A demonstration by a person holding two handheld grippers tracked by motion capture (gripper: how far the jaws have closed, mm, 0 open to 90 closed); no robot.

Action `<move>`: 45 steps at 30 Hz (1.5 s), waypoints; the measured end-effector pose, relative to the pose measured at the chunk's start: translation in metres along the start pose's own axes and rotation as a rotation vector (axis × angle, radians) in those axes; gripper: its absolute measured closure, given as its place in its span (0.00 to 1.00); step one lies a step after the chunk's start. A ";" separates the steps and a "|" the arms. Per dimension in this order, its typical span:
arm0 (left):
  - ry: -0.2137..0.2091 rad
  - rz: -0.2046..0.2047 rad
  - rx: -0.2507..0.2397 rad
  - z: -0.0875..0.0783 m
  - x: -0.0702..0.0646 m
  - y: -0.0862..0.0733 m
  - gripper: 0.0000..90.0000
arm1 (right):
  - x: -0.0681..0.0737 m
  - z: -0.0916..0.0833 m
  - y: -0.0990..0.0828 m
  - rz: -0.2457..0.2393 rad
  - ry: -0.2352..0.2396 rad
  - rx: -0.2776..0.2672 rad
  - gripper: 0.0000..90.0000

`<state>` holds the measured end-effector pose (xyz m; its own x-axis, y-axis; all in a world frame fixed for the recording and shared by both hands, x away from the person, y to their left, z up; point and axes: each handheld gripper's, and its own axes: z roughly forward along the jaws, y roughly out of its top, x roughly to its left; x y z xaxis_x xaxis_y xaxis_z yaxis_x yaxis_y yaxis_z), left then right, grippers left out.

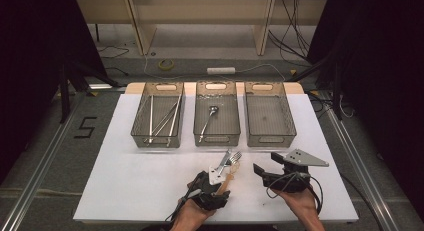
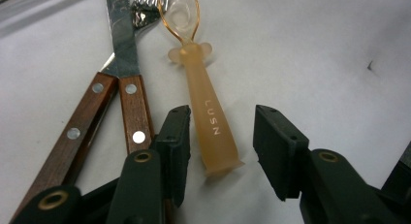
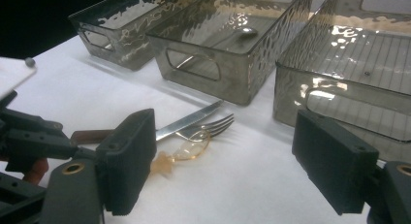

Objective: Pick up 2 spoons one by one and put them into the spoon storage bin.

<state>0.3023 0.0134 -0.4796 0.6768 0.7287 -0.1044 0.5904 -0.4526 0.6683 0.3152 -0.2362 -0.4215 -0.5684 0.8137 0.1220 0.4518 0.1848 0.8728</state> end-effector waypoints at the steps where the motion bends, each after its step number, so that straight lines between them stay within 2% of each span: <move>1: 0.005 0.000 0.002 0.001 -0.001 -0.001 0.64 | 0.000 0.000 0.000 0.000 0.001 -0.001 0.28; 5: 0.010 -0.006 0.001 0.004 -0.001 -0.003 0.67 | 0.000 0.000 0.000 -0.002 0.003 0.003 0.28; 12: 0.029 0.021 -0.006 0.005 -0.001 -0.004 0.73 | 0.001 0.001 0.000 -0.004 0.005 0.005 0.28; 17: 0.022 0.017 -0.005 0.005 0.001 -0.003 0.78 | 0.001 0.001 0.000 -0.004 0.005 0.007 0.28; 22: 0.011 -0.010 -0.011 0.005 0.003 -0.003 0.81 | 0.001 0.002 0.000 -0.003 0.006 0.009 0.28; 29: -0.030 -0.068 -0.010 0.004 0.011 -0.002 0.81 | 0.001 0.001 0.000 -0.005 0.006 0.008 0.28; 34: -0.051 -0.066 -0.015 0.001 0.014 0.000 0.82 | 0.000 0.001 0.000 -0.006 0.007 0.007 0.28; 38: -0.066 -0.076 -0.043 -0.006 0.016 0.005 0.82 | 0.000 0.001 0.000 -0.005 0.007 0.006 0.28; 45: -0.097 -0.070 -0.093 -0.021 0.021 0.014 0.82 | 0.000 0.000 0.000 -0.005 0.005 0.002 0.28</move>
<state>0.3154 0.0328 -0.4570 0.6772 0.7018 -0.2211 0.5976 -0.3493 0.7217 0.3155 -0.2361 -0.4214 -0.5739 0.8100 0.1203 0.4507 0.1898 0.8723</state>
